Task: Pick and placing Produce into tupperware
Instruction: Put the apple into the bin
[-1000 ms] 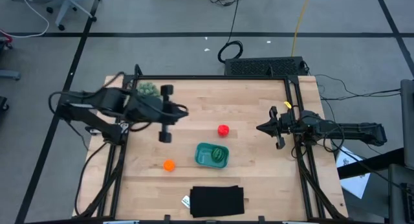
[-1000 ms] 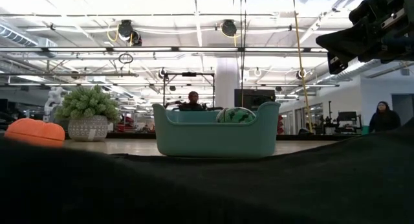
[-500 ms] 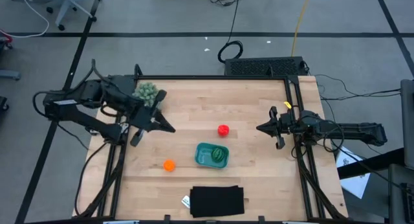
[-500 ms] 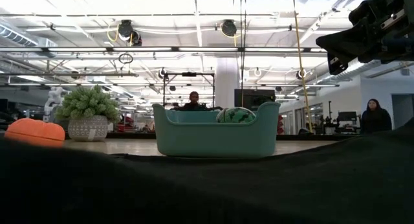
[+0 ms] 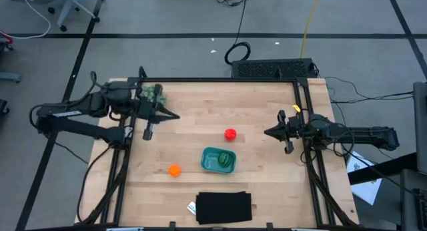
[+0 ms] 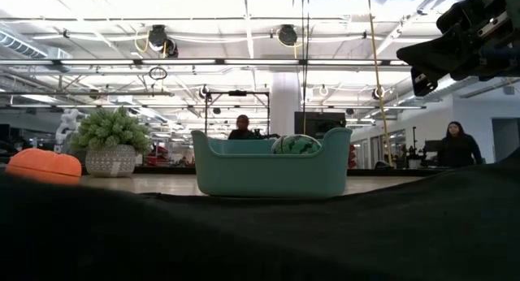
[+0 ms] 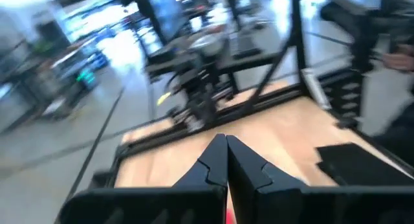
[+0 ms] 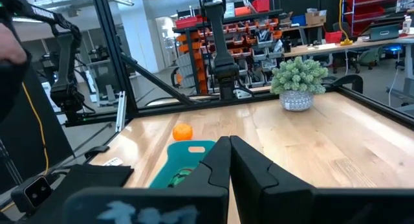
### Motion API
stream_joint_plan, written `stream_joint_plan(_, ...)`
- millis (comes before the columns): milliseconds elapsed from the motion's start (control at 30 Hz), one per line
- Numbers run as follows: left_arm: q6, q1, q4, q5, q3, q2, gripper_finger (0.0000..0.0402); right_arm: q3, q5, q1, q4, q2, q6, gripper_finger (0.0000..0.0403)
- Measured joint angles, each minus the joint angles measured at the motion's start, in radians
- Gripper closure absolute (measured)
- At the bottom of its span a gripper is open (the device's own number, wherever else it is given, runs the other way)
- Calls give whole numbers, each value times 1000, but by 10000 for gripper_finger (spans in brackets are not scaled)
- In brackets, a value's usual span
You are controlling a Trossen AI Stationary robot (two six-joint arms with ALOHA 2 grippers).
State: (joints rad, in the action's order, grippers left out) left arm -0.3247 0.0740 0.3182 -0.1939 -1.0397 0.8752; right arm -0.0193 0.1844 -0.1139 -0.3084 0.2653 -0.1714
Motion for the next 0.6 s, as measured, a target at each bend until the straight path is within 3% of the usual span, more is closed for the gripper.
stream_joint_plan(200, 65, -73, -21, 203, 168, -67, 402, 0, 0, 0, -9, 0, 0, 403)
stream_joint_plan(333, -6, -152, -138, 120, 291, -129, 402, 0, 0, 0, -18, 0, 0, 403)
stream_joint_plan(600, -41, -178, -383, 160, 485, -225, 402, 0, 0, 0, -13, 0, -17, 403)
